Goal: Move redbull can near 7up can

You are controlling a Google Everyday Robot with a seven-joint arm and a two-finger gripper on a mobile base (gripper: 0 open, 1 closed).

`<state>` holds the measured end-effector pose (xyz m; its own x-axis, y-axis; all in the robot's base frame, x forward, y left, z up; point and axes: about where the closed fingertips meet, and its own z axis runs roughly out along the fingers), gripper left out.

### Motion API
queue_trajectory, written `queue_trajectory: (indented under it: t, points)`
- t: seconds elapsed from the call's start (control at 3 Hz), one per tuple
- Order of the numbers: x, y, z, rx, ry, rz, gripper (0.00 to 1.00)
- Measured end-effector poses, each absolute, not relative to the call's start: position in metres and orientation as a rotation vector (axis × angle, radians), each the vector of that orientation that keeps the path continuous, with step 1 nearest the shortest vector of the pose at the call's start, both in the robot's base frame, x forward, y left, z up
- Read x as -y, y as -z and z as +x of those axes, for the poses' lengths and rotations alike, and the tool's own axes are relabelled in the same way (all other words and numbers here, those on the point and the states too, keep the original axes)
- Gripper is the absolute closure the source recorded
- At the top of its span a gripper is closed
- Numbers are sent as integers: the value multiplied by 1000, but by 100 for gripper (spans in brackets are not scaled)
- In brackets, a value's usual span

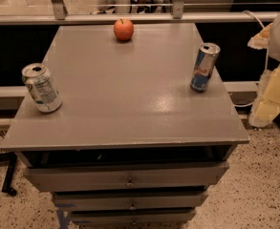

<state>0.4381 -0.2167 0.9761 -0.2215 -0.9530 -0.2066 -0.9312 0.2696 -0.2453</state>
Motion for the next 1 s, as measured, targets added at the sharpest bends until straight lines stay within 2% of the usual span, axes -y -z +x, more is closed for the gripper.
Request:
queue_trajectory:
  t: [0.67,1.0]
  points:
    - [218,-977,442,-2204,105,-1708,0]
    - [227,-964,466,-2158,85,-1640,0]
